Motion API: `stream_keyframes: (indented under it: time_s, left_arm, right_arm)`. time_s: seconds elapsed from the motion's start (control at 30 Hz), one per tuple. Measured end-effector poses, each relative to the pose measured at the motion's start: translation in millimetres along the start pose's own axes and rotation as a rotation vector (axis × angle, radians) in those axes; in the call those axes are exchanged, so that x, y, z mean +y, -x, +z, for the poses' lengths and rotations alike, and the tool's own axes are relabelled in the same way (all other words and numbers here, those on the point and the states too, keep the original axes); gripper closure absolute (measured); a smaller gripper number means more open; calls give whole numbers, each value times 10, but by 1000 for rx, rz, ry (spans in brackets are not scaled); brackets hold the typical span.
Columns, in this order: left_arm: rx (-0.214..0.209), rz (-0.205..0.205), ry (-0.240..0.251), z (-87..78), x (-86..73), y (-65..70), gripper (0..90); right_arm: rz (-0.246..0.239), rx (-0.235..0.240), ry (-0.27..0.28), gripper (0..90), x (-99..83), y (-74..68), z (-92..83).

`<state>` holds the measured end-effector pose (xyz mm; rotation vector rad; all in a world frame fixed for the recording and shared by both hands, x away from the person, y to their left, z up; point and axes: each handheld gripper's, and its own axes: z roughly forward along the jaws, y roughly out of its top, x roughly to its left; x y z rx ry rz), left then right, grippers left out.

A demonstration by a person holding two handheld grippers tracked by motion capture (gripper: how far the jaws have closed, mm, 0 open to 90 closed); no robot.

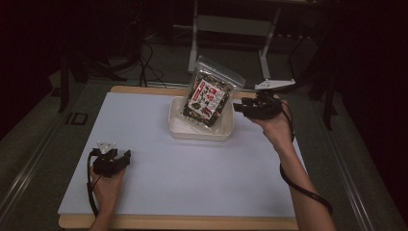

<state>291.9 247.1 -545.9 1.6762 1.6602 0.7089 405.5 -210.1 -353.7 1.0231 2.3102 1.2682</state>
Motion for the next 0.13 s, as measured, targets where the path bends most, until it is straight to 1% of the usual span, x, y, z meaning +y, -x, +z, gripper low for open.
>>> stream_keyframes:
  time_s: [0.03, 0.07, 0.1, 0.13]
  left_arm:
    - [8, 0, 0, -2, 0, 1, 470]
    - [19, 1, 0, -4, 0, 4, 468]
    - [36, 4, 0, -6, -1, 7, 463]
    - [63, 15, -3, -12, 0, 7, 455]
  right_arm:
    - [15, 13, 5, 579, -113, -8, -16]
    - [16, 11, 2, 585, -167, -11, -20]
    - [12, 1, -8, 585, -249, -18, -22]
    - [13, -9, -16, 584, -344, -25, -28]
